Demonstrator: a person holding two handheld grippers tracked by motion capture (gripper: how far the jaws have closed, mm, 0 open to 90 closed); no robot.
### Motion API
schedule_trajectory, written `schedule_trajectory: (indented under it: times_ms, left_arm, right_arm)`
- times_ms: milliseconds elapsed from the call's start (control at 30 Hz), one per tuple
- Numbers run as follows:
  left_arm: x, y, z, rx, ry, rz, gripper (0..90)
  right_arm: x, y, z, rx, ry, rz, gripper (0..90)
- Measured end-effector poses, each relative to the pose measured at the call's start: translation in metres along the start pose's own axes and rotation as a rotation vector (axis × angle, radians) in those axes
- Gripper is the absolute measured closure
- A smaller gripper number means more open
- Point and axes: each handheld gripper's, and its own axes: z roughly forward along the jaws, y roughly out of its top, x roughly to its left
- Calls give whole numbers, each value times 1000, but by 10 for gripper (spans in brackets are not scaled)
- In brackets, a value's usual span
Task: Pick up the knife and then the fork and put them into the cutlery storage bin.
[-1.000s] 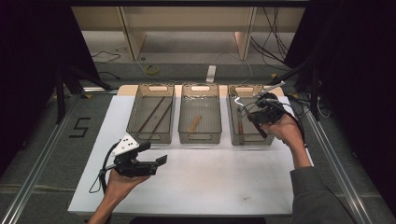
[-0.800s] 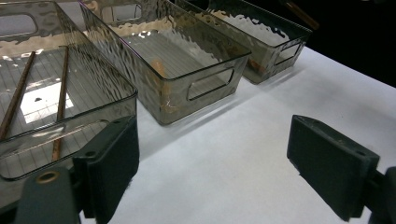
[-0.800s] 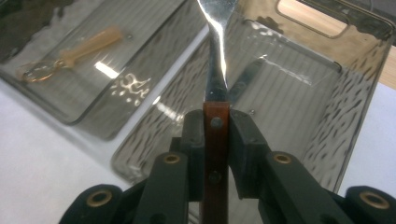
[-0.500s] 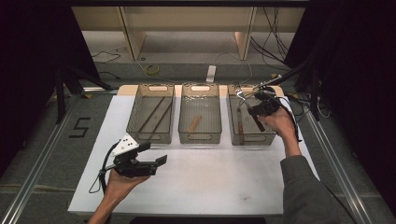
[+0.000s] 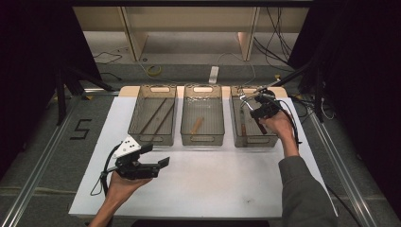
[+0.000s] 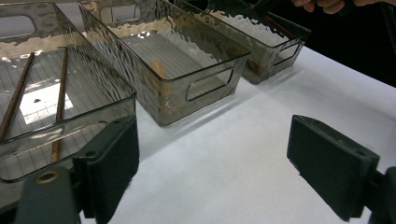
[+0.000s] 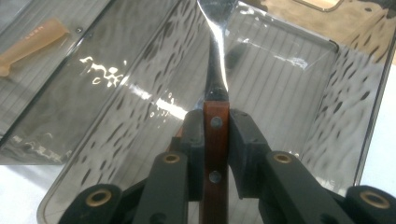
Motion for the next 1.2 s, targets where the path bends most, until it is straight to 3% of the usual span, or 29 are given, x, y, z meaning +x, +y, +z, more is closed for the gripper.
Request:
schedule_trajectory:
  times_ms: [200, 300, 633, 1000, 1200]
  left_arm:
    - [-1, 0, 1, 2, 0, -1, 164]
    - [0, 0, 1, 1, 1, -3, 164]
    - [0, 0, 0, 0, 1, -5, 164]
    - [0, 0, 1, -4, -9, -20, 164]
    - [1, 0, 1, -5, -17, -32, 164]
  right_arm:
    - [0, -1, 6, 19, 17, -4, 761]
    - [1, 0, 8, 33, 37, 20, 553]
    - [10, -3, -10, -16, 63, -15, 398]
    - [41, -32, -44, -157, 119, -73, 331]
    - [59, -50, -60, -246, 176, -100, 315]
